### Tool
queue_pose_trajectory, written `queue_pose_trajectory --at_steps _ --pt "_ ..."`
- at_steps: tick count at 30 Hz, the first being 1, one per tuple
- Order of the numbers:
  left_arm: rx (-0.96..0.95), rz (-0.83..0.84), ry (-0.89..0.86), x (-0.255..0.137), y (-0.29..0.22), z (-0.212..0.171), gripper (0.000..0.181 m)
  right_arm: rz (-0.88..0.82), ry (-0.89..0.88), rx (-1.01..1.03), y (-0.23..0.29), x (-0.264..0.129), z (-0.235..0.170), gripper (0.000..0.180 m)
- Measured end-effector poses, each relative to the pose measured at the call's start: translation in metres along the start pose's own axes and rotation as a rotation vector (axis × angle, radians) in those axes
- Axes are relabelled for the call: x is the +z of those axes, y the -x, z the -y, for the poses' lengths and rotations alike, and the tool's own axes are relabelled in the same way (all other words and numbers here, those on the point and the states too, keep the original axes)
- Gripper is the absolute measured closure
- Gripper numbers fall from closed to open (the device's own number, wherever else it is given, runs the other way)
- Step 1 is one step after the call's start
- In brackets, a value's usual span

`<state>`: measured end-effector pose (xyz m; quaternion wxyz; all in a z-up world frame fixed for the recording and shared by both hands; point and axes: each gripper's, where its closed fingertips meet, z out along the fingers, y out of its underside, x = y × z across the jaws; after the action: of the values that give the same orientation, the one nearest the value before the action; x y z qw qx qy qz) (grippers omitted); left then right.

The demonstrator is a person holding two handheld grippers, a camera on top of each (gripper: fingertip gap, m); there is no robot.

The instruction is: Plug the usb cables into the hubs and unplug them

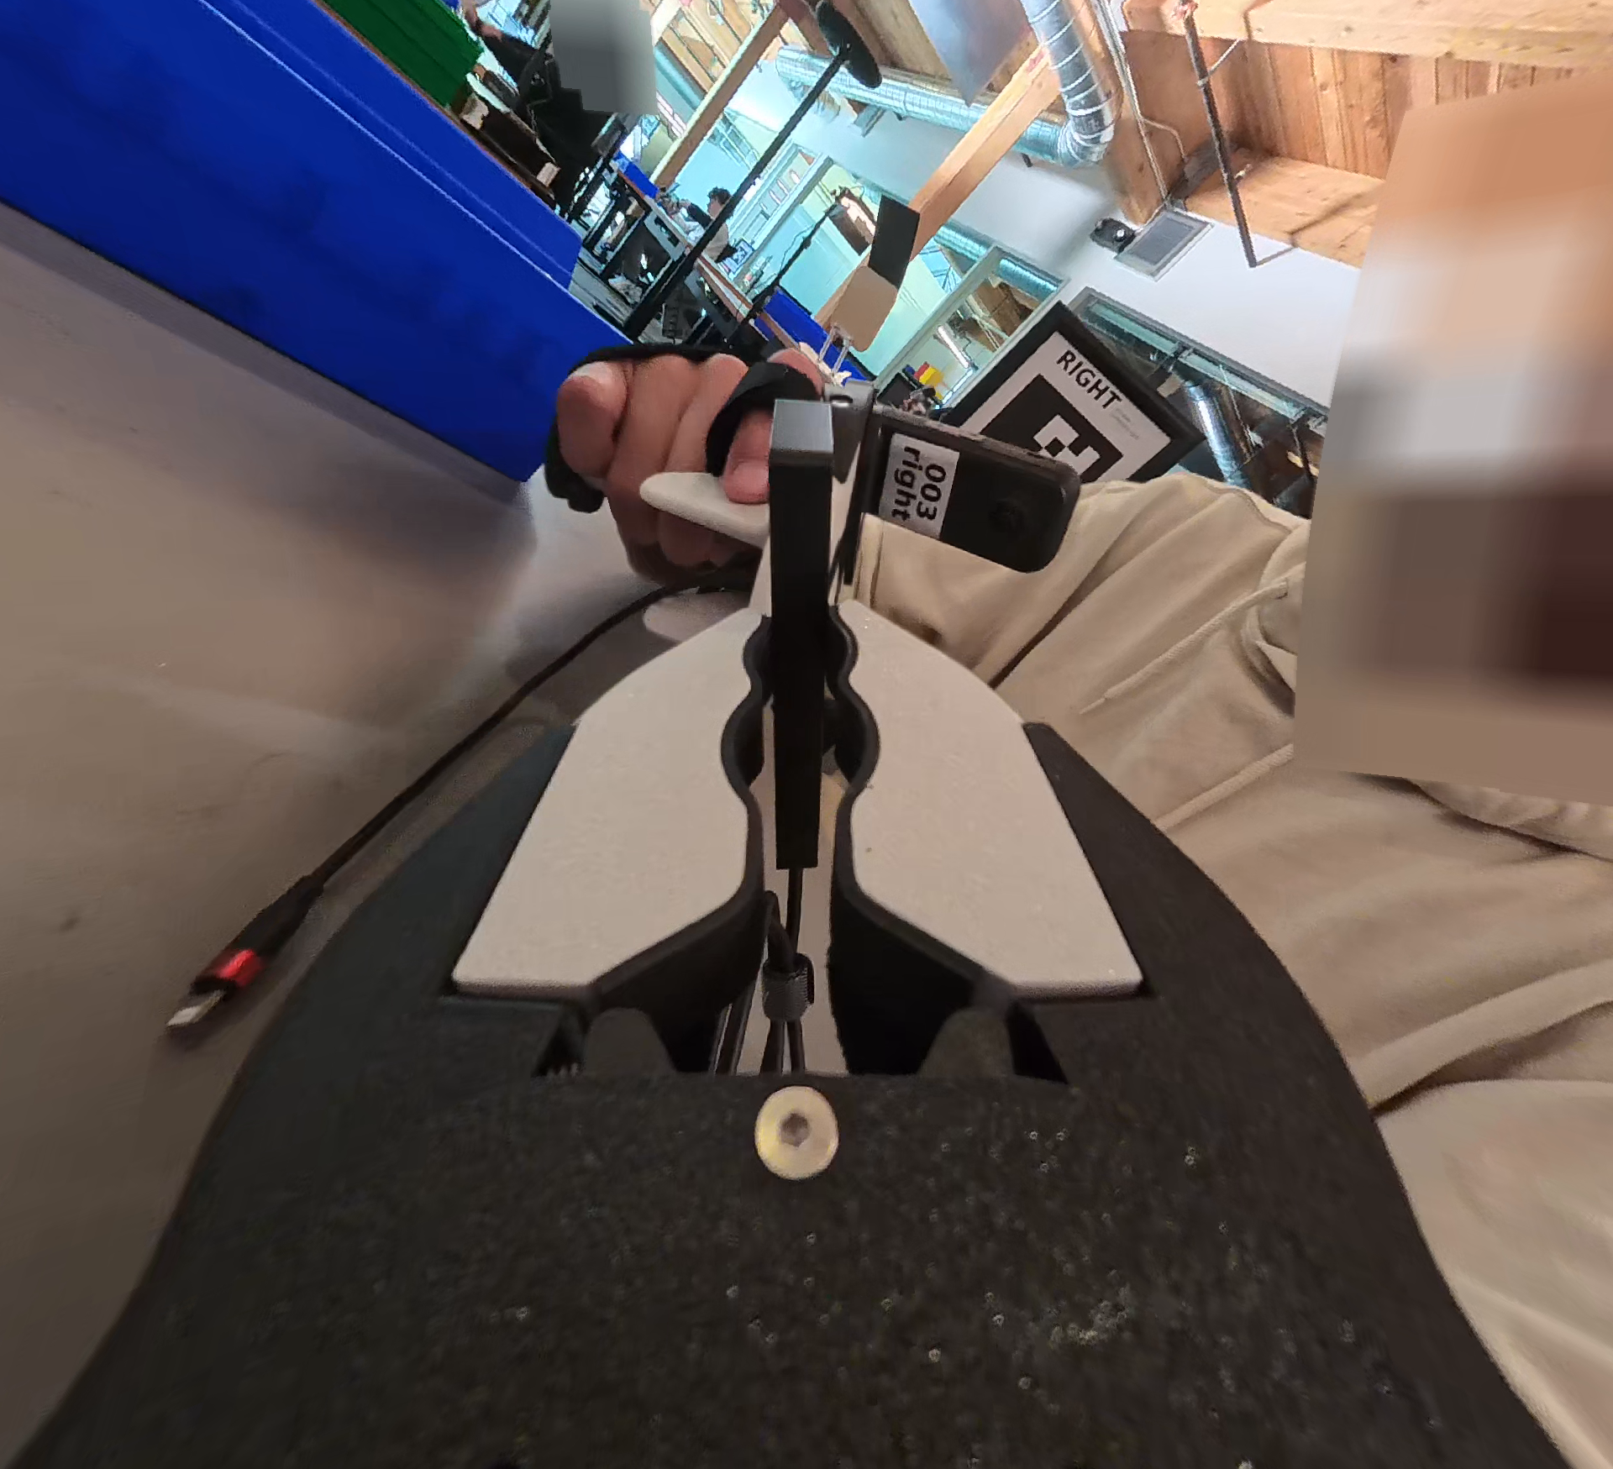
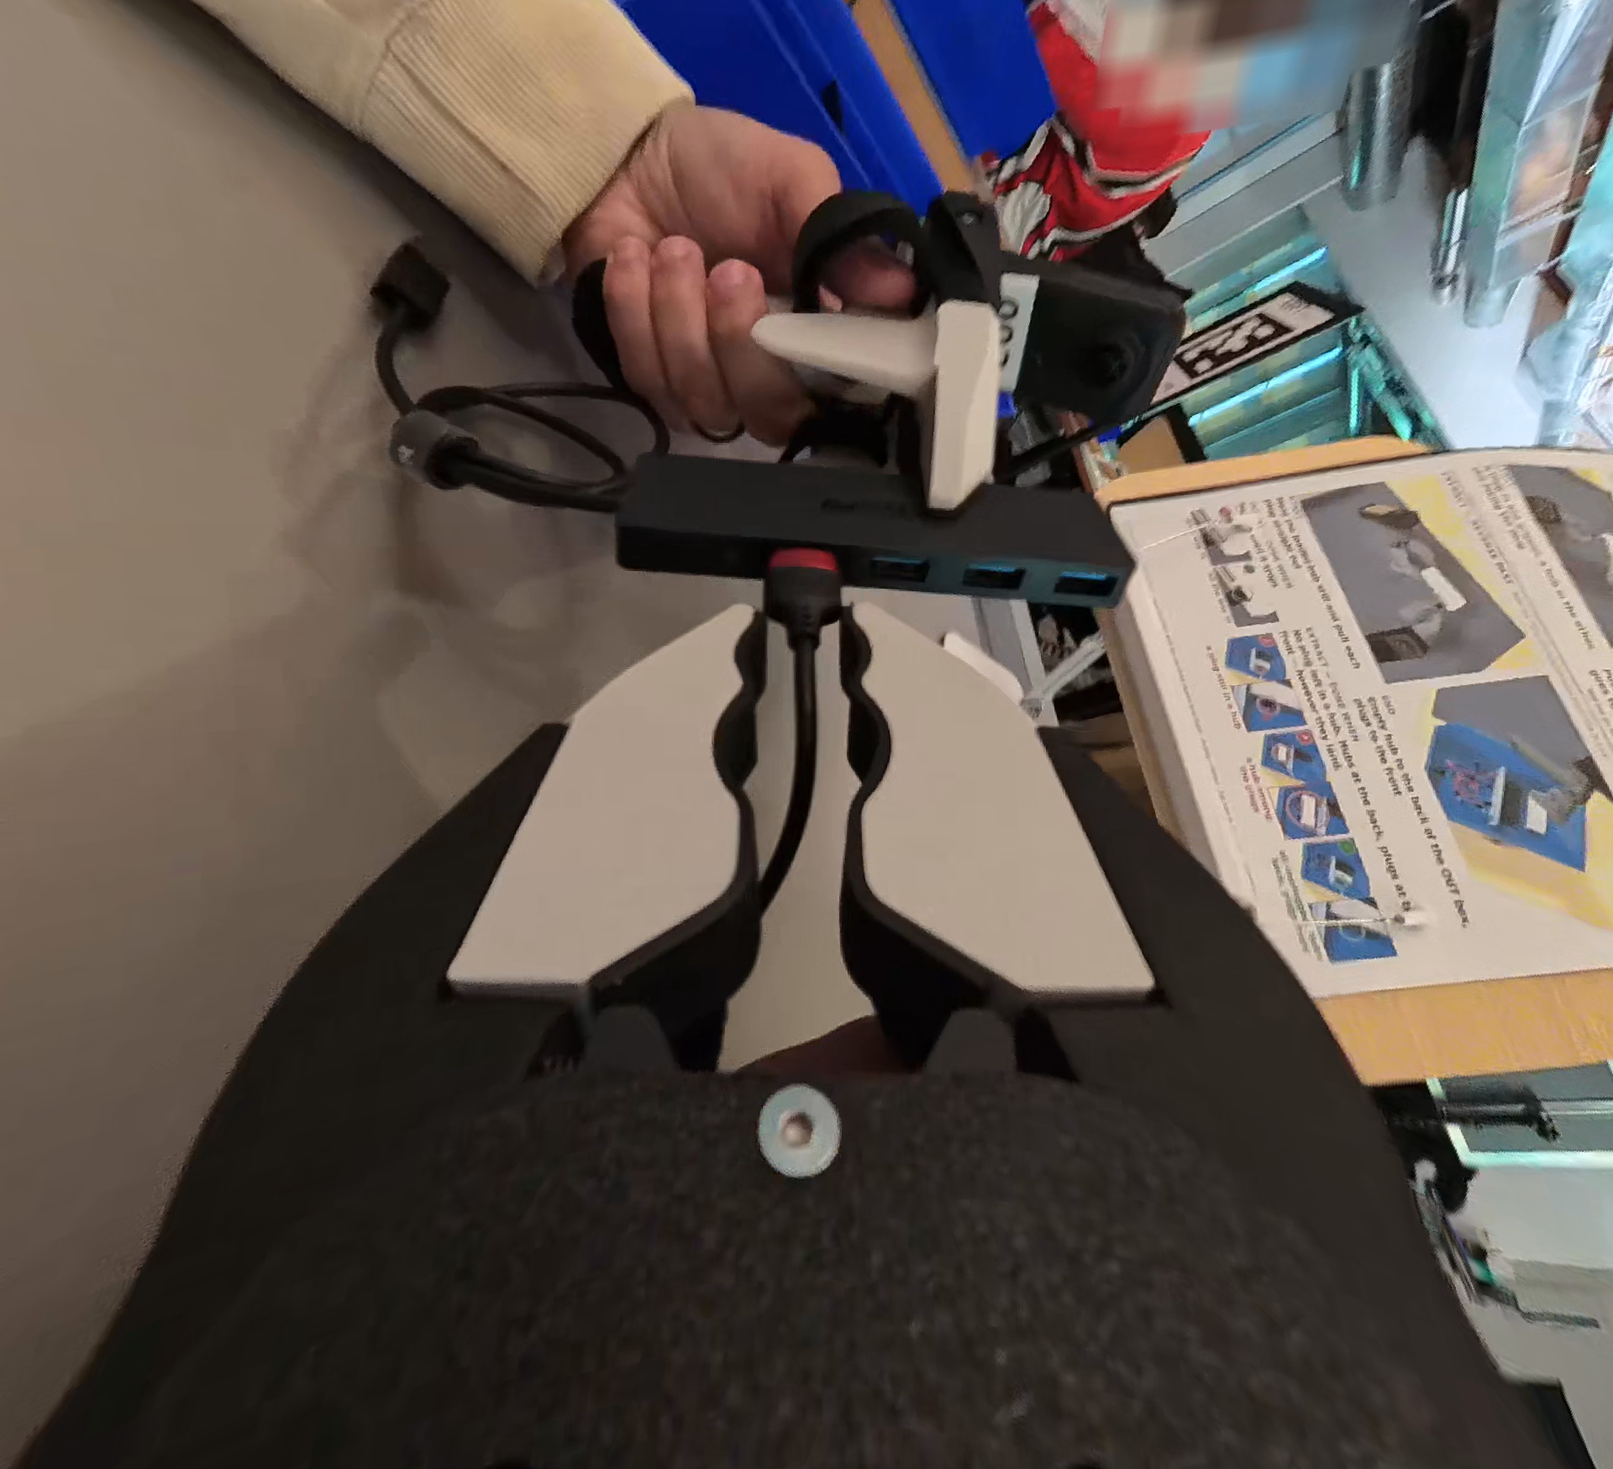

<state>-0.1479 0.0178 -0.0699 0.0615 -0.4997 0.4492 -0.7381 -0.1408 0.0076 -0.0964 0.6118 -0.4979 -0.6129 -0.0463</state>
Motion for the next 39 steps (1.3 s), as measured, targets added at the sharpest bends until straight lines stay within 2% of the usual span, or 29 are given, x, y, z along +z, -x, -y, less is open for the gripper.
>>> queue_pose_trajectory --at_steps 12,16,17,20,22,25,26,28,30,39 --pt "-0.030 -0.071 -0.012 -0.001 -0.004 -0.001 0.171 0.000 -0.080 0.060 0.002 0.002 0.010 0.164" --pt "-0.032 -0.029 -0.061 -0.004 0.003 0.007 0.169 0.016 -0.070 0.224 -0.003 0.004 0.005 0.165" --pt "-0.028 -0.004 -0.059 -0.004 0.006 0.006 0.165 0.022 -0.073 0.258 -0.004 0.005 0.005 0.165" --pt "-0.018 -0.004 -0.028 -0.003 0.004 0.002 0.137 0.005 -0.068 0.310 -0.010 0.004 0.001 0.165" --pt "-0.010 -0.015 -0.004 -0.001 0.000 -0.002 0.133 -0.011 -0.065 0.340 -0.013 0.003 -0.002 0.165" --pt "-0.002 0.011 0.064 0.003 0.003 -0.013 0.137 -0.047 -0.055 0.371 -0.019 0.002 -0.007 0.165" --pt "0.002 0.029 0.080 0.005 0.006 -0.017 0.141 -0.050 -0.056 0.369 -0.019 0.002 -0.007 0.165" --pt "0.001 0.016 0.097 0.008 0.007 -0.020 0.162 -0.059 -0.060 0.362 -0.018 0.003 -0.005 0.165" --pt "-0.013 -0.017 0.091 0.007 0.005 -0.018 0.167 -0.074 -0.060 0.344 -0.018 0.003 -0.005 0.165" --pt "-0.036 -0.038 0.115 0.008 0.004 -0.023 0.170 -0.111 -0.103 0.204 -0.017 -0.002 0.001 0.160"
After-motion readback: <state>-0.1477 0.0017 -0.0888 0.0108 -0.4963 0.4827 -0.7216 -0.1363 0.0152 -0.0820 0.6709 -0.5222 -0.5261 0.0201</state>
